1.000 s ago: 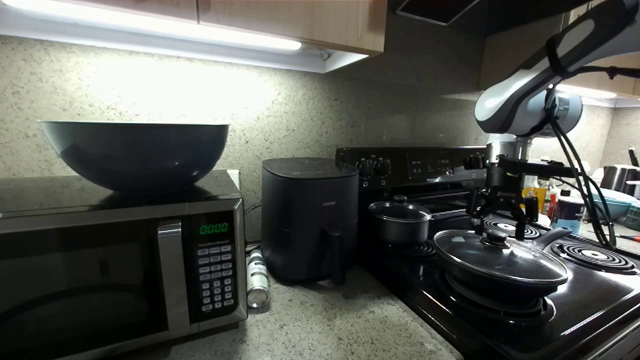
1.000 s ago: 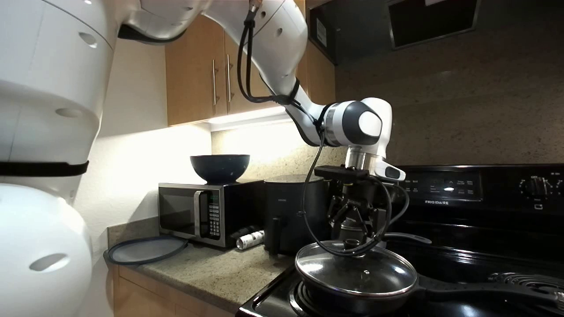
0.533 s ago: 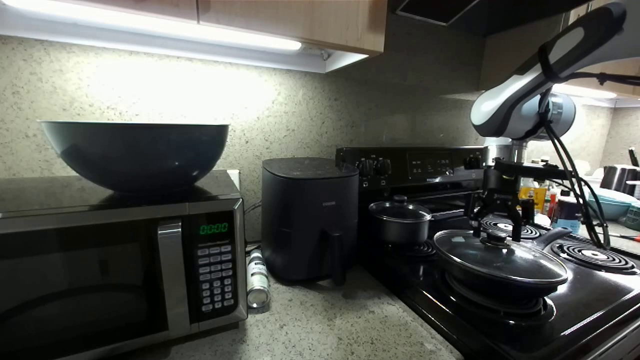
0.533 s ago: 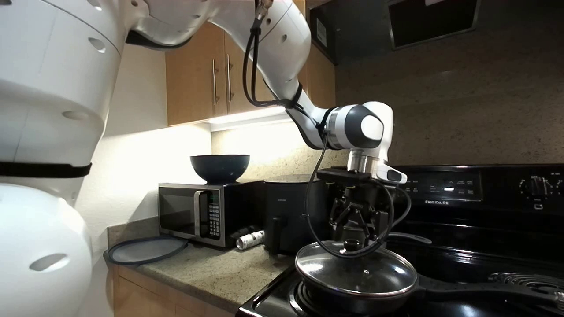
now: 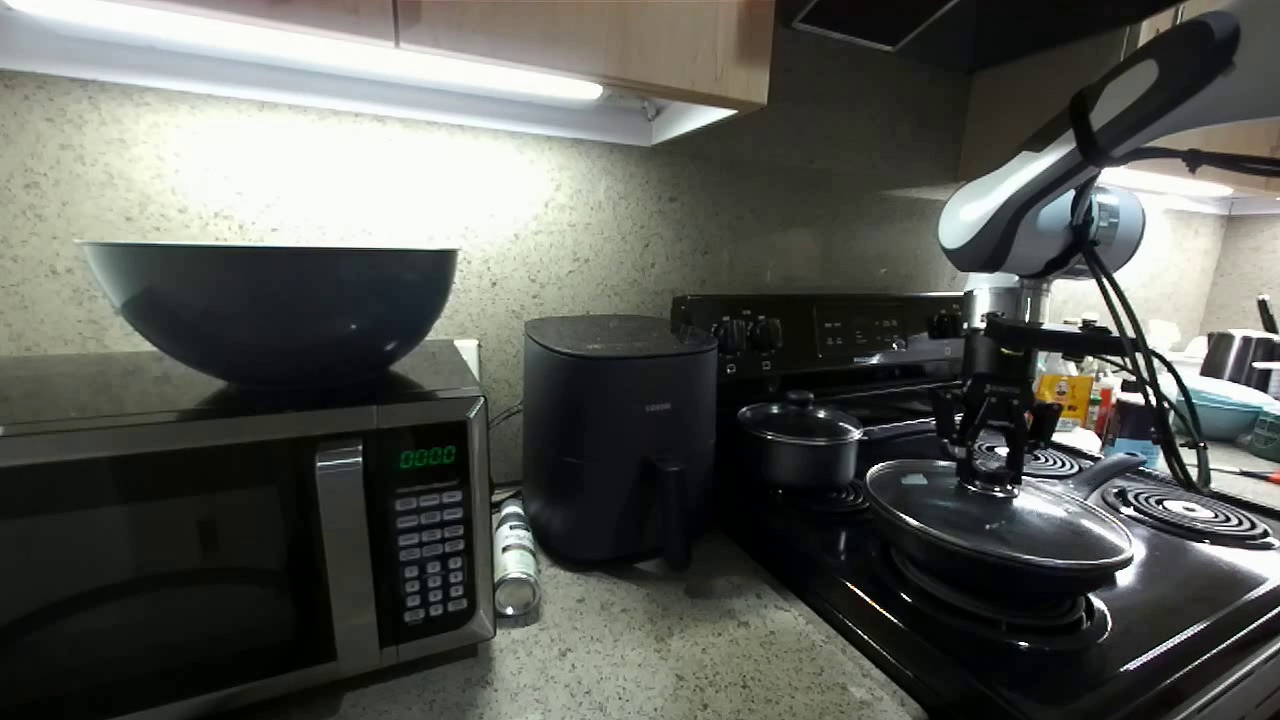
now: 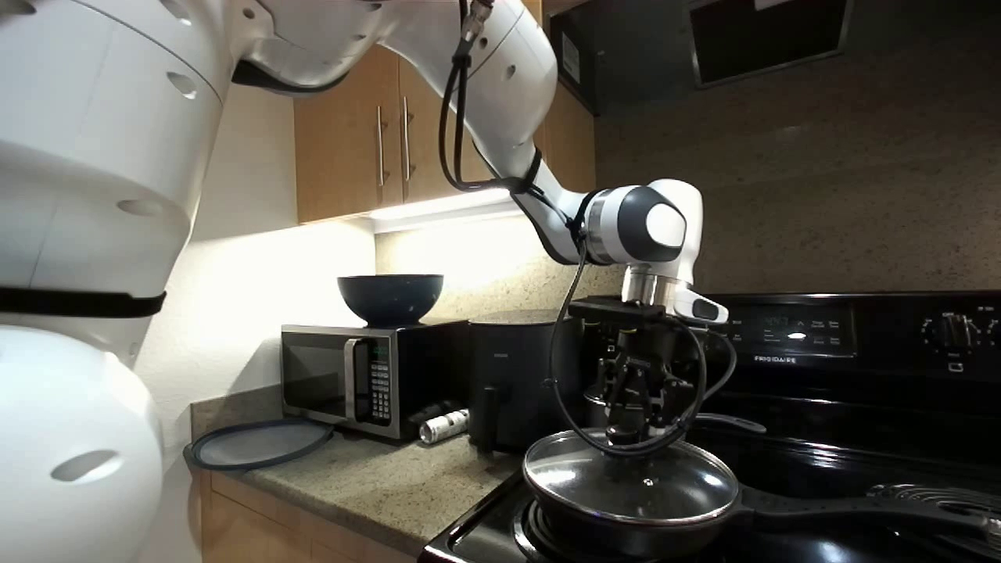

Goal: Remove the glass lid from the pan and put it on the left side of the counter

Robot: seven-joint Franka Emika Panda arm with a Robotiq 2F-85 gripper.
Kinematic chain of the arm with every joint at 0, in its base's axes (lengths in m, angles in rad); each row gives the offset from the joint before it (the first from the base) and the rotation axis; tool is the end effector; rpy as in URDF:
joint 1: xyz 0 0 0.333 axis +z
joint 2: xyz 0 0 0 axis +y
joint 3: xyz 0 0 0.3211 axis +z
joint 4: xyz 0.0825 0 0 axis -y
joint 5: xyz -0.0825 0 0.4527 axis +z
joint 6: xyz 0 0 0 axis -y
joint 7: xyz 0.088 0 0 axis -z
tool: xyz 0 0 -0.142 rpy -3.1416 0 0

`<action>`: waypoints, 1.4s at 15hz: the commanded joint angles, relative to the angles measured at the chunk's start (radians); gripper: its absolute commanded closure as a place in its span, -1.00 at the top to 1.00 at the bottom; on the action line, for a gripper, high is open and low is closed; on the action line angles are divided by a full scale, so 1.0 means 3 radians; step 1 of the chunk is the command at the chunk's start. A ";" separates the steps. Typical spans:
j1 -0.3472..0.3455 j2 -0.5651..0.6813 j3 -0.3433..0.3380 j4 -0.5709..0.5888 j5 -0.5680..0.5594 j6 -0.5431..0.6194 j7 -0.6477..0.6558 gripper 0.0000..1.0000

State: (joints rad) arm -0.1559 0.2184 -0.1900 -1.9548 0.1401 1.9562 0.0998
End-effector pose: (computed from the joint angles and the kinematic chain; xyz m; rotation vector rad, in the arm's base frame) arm 0.5938 -0.1985 0.2851 -2.9204 0.7647 0.3029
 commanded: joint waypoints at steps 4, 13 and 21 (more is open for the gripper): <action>-0.0021 0.0051 0.0010 0.0088 -0.0041 -0.0056 0.0146 -0.50; 0.0048 -0.0320 0.0023 -0.0135 -0.0167 -0.0131 0.0254 -0.50; 0.0207 -0.0847 0.0205 -0.0372 -0.0477 -0.0145 0.0347 -0.50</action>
State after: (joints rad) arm -0.1095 0.0555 -0.1545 -2.0223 0.0363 1.9330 0.1624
